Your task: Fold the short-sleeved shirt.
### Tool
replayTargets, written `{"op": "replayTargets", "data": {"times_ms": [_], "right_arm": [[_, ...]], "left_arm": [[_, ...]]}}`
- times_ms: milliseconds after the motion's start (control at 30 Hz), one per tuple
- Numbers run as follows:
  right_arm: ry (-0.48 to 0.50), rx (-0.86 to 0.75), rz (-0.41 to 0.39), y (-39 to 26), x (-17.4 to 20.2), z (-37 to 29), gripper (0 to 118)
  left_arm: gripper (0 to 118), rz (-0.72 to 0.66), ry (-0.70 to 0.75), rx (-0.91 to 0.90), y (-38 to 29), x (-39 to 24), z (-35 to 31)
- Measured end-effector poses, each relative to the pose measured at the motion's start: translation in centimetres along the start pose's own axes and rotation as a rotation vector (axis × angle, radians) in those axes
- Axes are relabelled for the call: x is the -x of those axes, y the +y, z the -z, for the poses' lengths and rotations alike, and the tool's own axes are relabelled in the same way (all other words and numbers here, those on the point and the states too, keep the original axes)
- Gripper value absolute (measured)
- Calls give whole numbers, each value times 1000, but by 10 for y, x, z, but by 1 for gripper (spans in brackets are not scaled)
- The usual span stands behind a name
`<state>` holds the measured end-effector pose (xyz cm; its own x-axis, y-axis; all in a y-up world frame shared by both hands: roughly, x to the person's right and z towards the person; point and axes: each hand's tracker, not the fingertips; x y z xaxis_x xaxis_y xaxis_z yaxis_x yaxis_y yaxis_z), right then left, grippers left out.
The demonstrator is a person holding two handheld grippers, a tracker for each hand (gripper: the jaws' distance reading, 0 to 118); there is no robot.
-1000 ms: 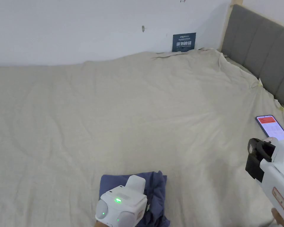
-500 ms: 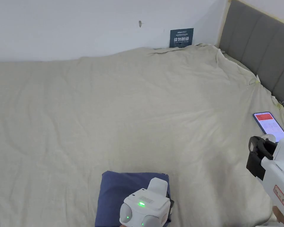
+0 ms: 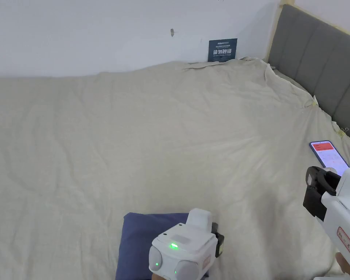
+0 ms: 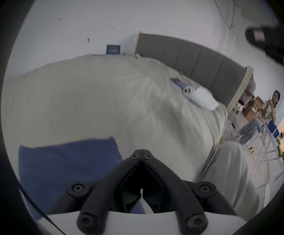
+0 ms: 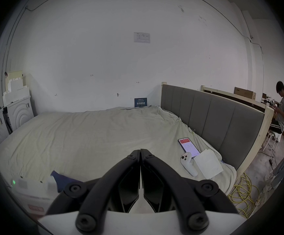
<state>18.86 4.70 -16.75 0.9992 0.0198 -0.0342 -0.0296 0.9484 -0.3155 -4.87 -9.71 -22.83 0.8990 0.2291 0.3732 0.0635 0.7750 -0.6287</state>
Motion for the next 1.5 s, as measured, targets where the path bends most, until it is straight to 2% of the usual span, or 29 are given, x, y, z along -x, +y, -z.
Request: {"op": "replayTargets", "data": {"times_ms": [267, 667, 1000, 1200, 1500], "right_arm": [[35, -45, -9, 12, 14, -1, 1], [89, -139, -16, 26, 50, 4, 1], [130, -193, -37, 20, 76, 11, 1], [129, -191, -44, 16, 110, 11, 1], [139, -157, -47, 3, 127, 21, 1]], "left_arm": [[0, 23, 52, -236, 59, 26, -69], [0, 20, 305, -478, 88, 90, -155], [0, -9, 520, -556, 58, 141, -207], [0, -54, 558, -562, 41, 158, -224], [0, -81, 568, -545, 31, 164, -224]]}}
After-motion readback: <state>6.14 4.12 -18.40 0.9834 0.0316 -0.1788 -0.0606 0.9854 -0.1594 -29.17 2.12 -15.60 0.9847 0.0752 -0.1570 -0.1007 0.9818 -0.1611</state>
